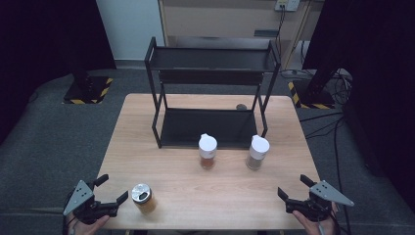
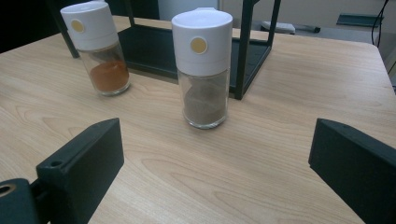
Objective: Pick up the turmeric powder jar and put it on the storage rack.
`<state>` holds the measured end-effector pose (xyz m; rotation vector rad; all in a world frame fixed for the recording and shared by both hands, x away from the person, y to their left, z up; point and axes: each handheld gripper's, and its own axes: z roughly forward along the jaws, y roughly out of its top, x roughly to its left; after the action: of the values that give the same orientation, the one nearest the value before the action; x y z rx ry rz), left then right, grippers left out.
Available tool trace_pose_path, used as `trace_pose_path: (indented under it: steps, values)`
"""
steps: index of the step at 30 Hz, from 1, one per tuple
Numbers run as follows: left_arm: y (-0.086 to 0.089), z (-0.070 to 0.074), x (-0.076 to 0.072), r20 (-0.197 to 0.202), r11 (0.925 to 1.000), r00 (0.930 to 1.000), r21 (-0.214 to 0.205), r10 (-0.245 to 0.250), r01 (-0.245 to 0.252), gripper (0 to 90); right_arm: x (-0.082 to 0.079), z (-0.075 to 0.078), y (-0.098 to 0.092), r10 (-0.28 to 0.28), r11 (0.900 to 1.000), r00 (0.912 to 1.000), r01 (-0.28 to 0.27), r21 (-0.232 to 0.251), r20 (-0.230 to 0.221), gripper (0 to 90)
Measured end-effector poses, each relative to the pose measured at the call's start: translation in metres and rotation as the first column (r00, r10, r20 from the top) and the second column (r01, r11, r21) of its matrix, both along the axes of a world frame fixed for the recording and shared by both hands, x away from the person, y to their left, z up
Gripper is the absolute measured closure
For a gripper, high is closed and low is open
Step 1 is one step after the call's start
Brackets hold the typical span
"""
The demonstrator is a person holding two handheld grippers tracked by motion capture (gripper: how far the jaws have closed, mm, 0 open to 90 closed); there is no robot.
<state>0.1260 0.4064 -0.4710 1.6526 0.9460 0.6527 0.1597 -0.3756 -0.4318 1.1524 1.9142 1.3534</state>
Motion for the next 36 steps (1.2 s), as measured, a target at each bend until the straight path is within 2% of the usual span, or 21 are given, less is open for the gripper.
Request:
trace_pose_path:
  steps: [6,13,20,26,36]
  values:
    - [-0.001,0.000,0.000,0.004,1.0000,1.0000,0.006,-0.001,0.001,1.2,0.001,-0.001,-0.002,0.003,1.0000,1.0000,-0.003,0.006,-0.003,3.3]
    - [0.001,-0.001,-0.001,0.006,1.0000,1.0000,-0.007,0.006,-0.006,1.2,0.002,-0.001,-0.002,0.006,0.9998,0.9999,-0.005,0.017,-0.011,3.2]
    - [0.004,-0.002,-0.001,0.004,0.9994,1.0000,-0.034,0.007,-0.007,1.0,0.002,0.000,0.000,0.003,1.0000,1.0000,-0.003,0.004,-0.009,3.3]
    - [0.007,0.001,0.001,0.002,0.9986,0.9999,-0.052,0.013,-0.013,1.0,0.002,0.000,0.000,0.001,1.0000,0.9999,-0.001,0.004,-0.013,3.3]
    - [0.012,0.014,0.002,0.010,0.9986,0.9999,-0.053,0.008,-0.007,1.1,0.002,0.000,0.001,0.001,1.0000,0.9999,-0.001,0.001,-0.014,3.4]
